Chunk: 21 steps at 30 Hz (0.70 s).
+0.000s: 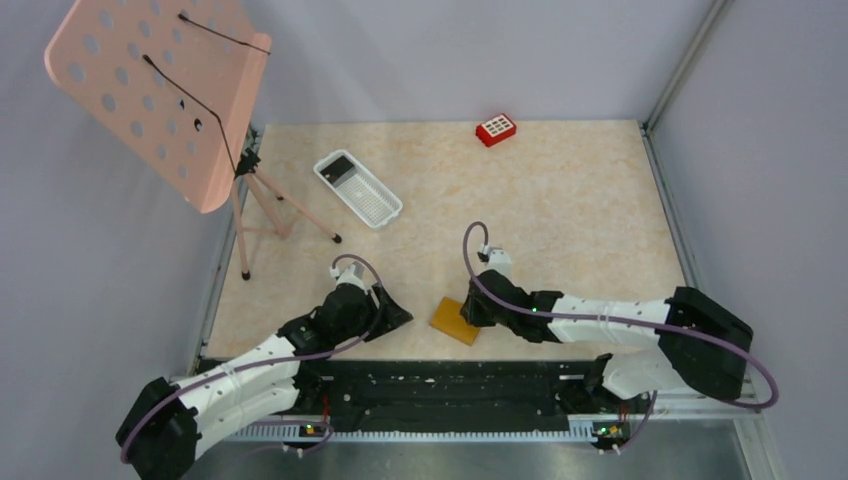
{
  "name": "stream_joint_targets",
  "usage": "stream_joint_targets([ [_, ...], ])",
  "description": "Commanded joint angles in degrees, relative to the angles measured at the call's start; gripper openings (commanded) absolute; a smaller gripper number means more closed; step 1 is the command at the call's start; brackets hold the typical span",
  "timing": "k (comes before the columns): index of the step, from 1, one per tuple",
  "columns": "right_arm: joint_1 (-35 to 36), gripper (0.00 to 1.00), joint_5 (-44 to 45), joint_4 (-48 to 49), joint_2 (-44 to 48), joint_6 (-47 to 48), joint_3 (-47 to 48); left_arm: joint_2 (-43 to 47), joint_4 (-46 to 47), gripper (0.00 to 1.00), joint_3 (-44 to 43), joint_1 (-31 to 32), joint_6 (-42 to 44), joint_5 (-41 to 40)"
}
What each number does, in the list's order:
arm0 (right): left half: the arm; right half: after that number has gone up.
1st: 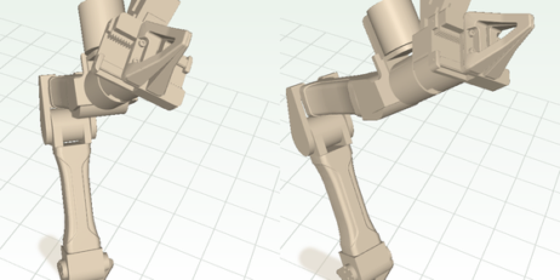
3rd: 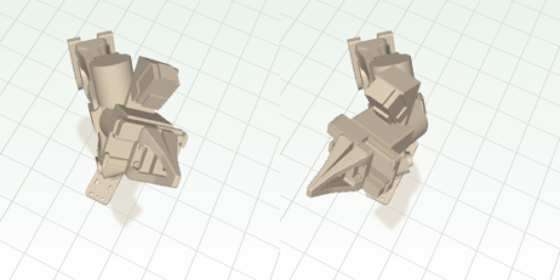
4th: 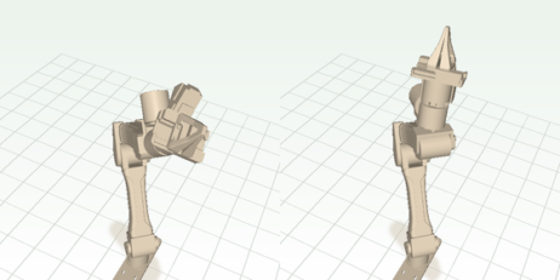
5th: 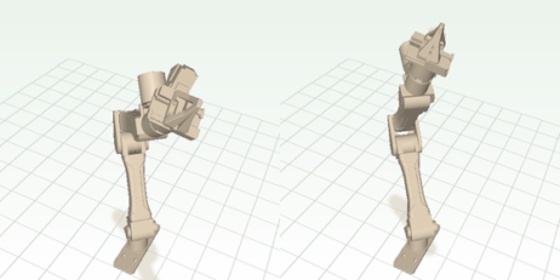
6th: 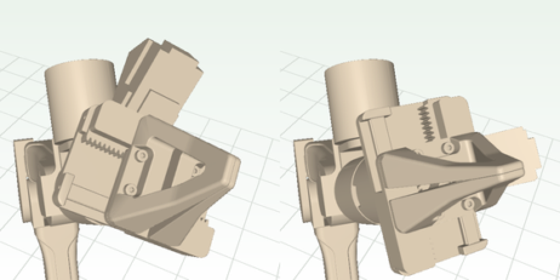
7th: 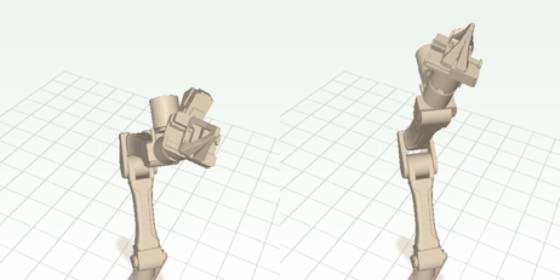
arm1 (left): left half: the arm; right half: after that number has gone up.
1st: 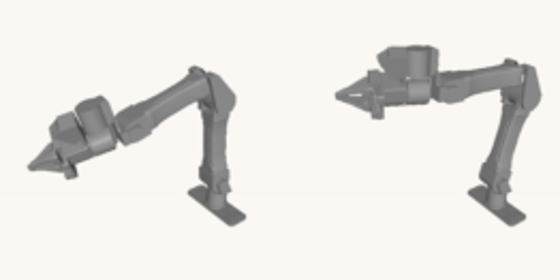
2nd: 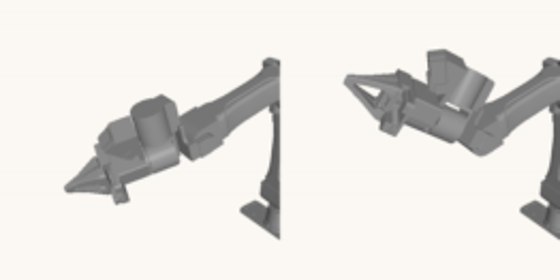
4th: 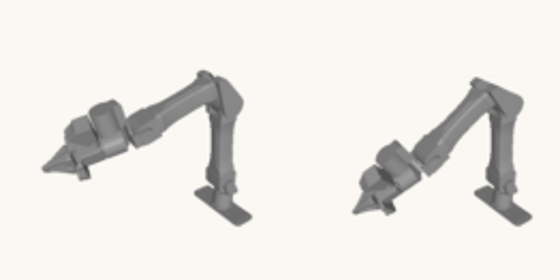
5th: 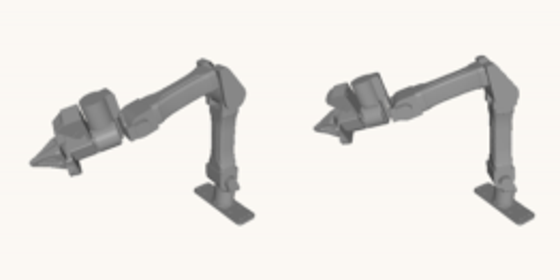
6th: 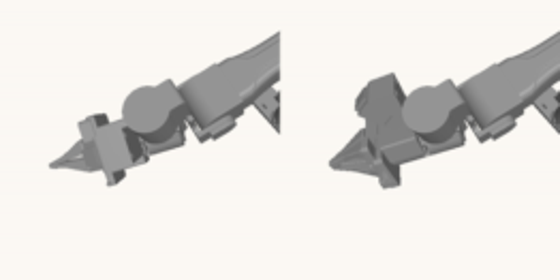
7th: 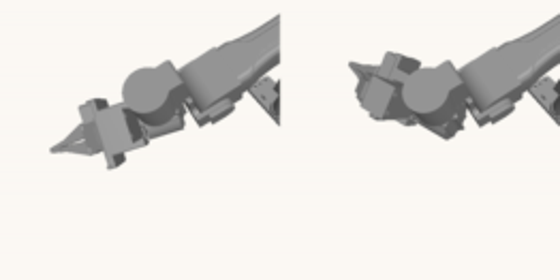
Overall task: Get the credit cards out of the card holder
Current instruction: Open the card holder at the center of the board.
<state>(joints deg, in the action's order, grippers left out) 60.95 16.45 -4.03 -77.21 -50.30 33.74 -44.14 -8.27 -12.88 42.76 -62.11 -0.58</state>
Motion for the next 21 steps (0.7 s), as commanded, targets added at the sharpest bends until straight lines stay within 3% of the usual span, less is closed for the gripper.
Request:
stream_joint_targets([
  [1, -1.91, 0.0, -4.75, 8.79, 5.93, -3.98, -2.72, 0.39, 7.79, 0.68, 1.32, 0.22, 0.58, 3.92],
  [10, -2.54, 0.0, -6.47, 10.97, 12.67, -6.92, -5.23, 2.08, 14.65, 0.77, 3.92, 0.3, 0.92, 5.21],
  [14, -2.53, 0.0, -5.36, 8.35, 12.46, 0.65, -3.48, 1.35, 13.16, 0.75, 3.26, 0.3, 0.99, 4.69],
  [18, -2.32, 0.12, -7.13, 2.26, 7.73, 9.05, 1.12, 2.26, 8.97, 0.73, 2.17, 0.3, 1.0, 1.55],
  [21, -1.1, 0.21, -3.77, -2.89, 4.4, 12.34, 4.39, 5.01, 2.92, 0.72, 1.04, 0.3, 1.54, -2.88],
])
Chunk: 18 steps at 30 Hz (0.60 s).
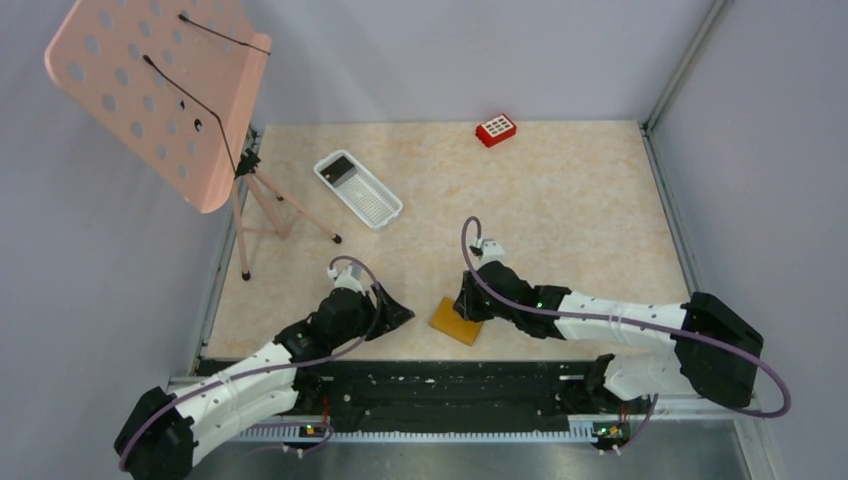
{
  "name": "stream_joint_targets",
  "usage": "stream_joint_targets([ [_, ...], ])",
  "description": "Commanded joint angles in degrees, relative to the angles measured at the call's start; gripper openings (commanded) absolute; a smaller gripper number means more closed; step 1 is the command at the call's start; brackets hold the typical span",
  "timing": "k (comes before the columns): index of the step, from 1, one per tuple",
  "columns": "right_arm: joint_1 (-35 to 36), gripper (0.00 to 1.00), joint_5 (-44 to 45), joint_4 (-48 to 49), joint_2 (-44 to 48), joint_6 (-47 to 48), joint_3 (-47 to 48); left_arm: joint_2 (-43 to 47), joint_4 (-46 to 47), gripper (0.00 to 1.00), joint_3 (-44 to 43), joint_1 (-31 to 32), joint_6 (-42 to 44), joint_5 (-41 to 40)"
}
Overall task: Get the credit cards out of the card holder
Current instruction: Open the card holder at the center of the board.
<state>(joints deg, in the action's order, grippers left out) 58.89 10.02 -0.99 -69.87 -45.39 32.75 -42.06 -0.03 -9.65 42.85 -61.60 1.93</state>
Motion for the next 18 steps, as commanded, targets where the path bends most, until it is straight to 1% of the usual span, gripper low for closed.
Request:
stream_joint_targets([
  [1, 1.56, 0.25, 4.11, -7.19, -3.9, 8.22, 6.26, 4.16, -6.57, 0.72, -2.34, 0.22, 1.11, -6.19],
  [2, 2.46, 0.27, 5.37, -8.25, -5.28, 9.61, 7.75, 5.86, -8.75, 0.72, -2.48, 0.22, 1.01, -7.41],
  [5, 3.46, 0.31, 7.05, -9.85, -8.12, 12.29, 10.29, 9.78, -12.02, 0.72, -2.33, 0.22, 0.43, -9.5],
  [9, 4.11, 0.35, 7.64, -10.44, -10.85, 18.09, 12.71, 13.29, -13.59, 0.72, -1.41, 0.22, -0.67, -10.07],
  [14, 4.34, 0.38, 7.54, -10.68, -13.02, 23.84, 13.32, 14.5, -14.55, 0.71, -1.29, 0.22, -1.15, -10.28],
  [18, 4.32, 0.39, 7.3, -10.8, -15.54, 24.7, 12.48, 14.06, -13.79, 0.71, -0.95, 0.22, -1.32, -10.01],
])
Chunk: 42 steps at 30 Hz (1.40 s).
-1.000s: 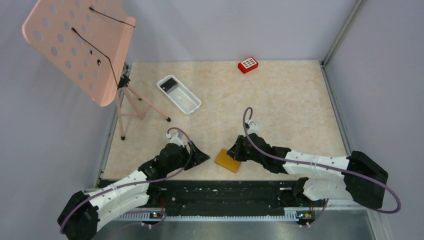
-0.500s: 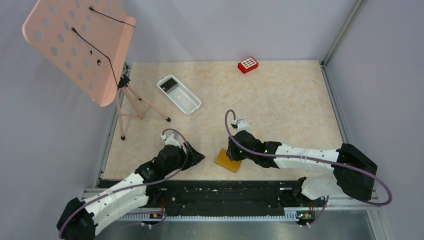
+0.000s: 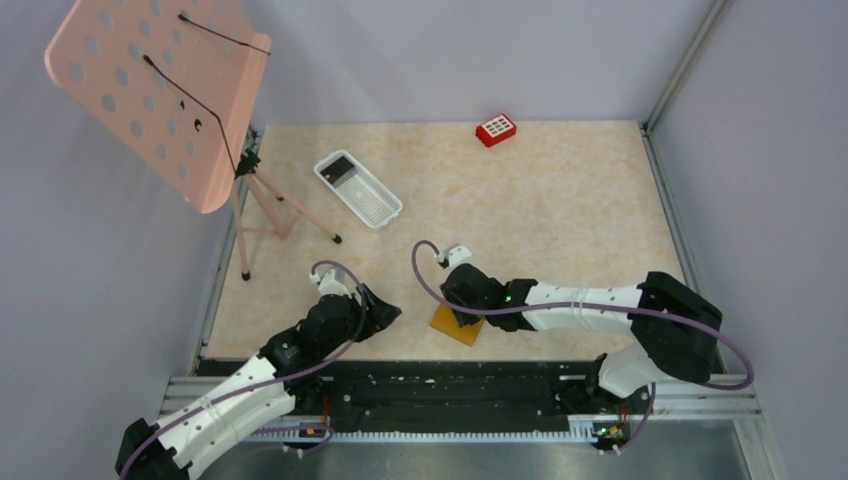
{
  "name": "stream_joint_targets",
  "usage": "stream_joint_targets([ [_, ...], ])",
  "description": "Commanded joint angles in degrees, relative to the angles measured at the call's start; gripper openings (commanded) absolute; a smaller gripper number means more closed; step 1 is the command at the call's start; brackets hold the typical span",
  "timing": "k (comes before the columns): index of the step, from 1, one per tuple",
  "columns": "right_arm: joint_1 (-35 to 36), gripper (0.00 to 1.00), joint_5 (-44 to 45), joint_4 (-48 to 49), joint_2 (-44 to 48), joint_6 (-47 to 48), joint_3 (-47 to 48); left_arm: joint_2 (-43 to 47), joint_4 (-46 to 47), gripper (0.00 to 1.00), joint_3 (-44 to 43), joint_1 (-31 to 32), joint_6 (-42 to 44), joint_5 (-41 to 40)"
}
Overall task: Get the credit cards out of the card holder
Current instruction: Open the card holder at the center of the board.
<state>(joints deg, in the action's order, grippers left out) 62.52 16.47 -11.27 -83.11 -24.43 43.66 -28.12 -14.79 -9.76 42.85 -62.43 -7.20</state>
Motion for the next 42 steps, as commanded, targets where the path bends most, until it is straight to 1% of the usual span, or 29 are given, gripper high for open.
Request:
stream_joint_targets([
  [1, 0.74, 0.39, 0.34, -0.36, -2.89, 3.67, 1.36, -0.18, 1.39, 0.71, -0.76, 0.22, -0.5, -0.82],
  [6, 0.74, 0.38, -2.87, 2.19, -6.08, 2.88, 0.06, -2.15, 2.58, 0.7, -0.94, 0.22, -0.5, -0.28],
  [8, 0.74, 0.35, -2.84, 2.48, -6.98, 2.0, -0.06, -2.73, 2.74, 0.7, -1.13, 0.22, -0.41, -0.1],
  [9, 0.72, 0.32, -2.36, 2.36, -7.2, 1.43, -0.02, -2.79, 2.77, 0.7, -1.14, 0.22, -0.36, 0.02],
  [12, 0.74, 0.16, -0.89, 1.99, -7.1, -0.79, -0.07, -2.81, 3.07, 0.7, -0.89, 0.22, -0.41, 0.15],
  [16, 0.7, 0.0, 0.33, 2.03, -5.8, -4.65, -0.52, -3.49, 4.59, 0.69, -0.46, 0.22, -0.06, 0.86],
  [22, 0.7, 0.0, -0.3, 3.68, -4.38, -11.34, -1.44, -7.71, 8.84, 0.68, -0.36, 0.22, 0.36, 3.55],
  [26, -0.36, 0.0, -3.28, 6.48, -3.05, -15.2, -2.69, -10.45, 11.3, 0.68, -0.47, 0.22, 0.64, 5.22],
  [29, -0.58, 0.0, -4.5, 6.59, -1.83, -13.42, -2.03, -11.08, 11.14, 0.67, -0.95, 0.22, 0.9, 5.29],
  [30, -0.5, 0.03, -4.59, 5.94, -1.47, -11.75, -1.6, -10.82, 10.65, 0.67, -1.09, 0.22, 0.99, 5.02],
  [33, -0.28, 0.22, -4.6, 3.66, -0.29, -6.14, -0.34, -8.77, 8.08, 0.67, -1.84, 0.22, 1.54, 3.84],
  [39, 0.61, 0.34, -4.16, 1.59, 0.6, 1.16, 0.94, -3.59, 3.58, 0.67, -2.16, 0.22, 1.83, 0.44],
  [42, 0.92, 0.36, -0.13, -0.45, 0.24, 2.68, 1.54, -2.29, 2.62, 0.67, -2.01, 0.22, 1.56, -0.07],
])
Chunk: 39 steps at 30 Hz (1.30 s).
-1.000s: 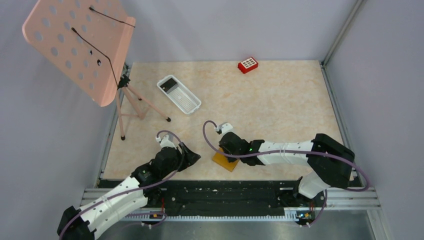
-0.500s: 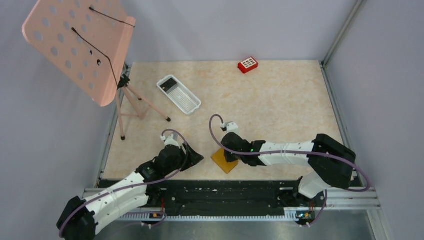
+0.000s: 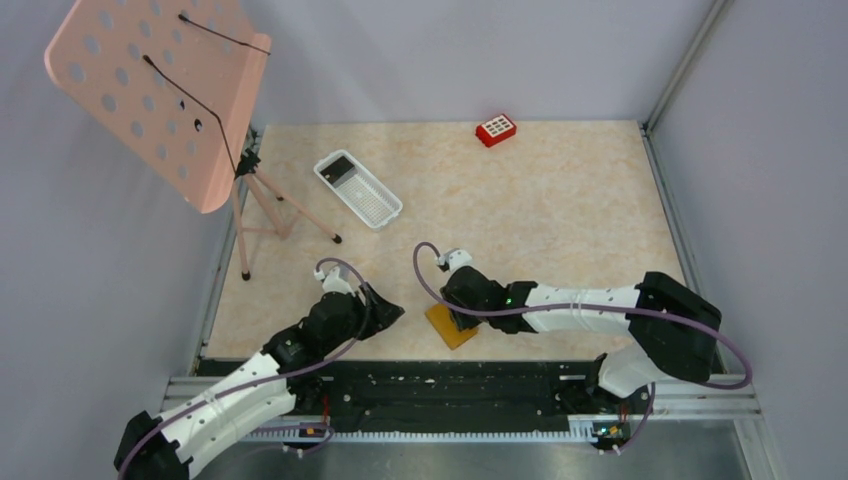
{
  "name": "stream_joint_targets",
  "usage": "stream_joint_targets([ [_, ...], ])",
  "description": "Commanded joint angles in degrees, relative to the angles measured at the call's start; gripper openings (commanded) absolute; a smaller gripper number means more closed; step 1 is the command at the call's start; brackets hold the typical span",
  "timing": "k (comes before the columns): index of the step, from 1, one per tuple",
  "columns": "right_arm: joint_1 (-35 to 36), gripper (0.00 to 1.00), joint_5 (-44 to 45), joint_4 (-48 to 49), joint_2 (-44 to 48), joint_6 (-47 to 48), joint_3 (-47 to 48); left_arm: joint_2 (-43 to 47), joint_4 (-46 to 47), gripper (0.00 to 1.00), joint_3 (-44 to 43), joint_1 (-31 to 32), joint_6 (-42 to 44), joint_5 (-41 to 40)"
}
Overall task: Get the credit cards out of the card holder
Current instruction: Open the card holder at the center of the board.
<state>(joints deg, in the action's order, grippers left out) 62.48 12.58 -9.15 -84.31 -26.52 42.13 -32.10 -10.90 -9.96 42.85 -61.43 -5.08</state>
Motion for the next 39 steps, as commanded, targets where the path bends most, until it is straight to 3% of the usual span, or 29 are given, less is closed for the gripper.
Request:
stream_joint_targets([
  [1, 0.98, 0.36, 4.84, -3.04, 1.34, 5.27, 3.34, 1.86, -1.49, 0.67, -1.7, 0.22, 0.46, -2.21],
  [16, 1.61, 0.34, 2.22, -2.16, -2.65, 8.97, 5.66, 1.37, -1.32, 0.67, -1.61, 0.22, -0.29, -2.14],
  [26, 2.86, 0.34, 1.96, -3.78, -8.39, 5.89, 4.53, 1.26, -1.72, 0.67, -1.56, 0.22, -0.22, -2.55],
  [34, 3.2, 0.22, 1.06, -5.39, -9.68, 1.32, 3.79, 0.14, -0.96, 0.68, -1.54, 0.22, -0.14, -2.07],
  [39, 3.18, 0.08, 1.27, -5.03, -9.12, -2.15, 2.13, -1.2, -0.33, 0.68, -2.24, 0.22, 0.62, -1.29],
])
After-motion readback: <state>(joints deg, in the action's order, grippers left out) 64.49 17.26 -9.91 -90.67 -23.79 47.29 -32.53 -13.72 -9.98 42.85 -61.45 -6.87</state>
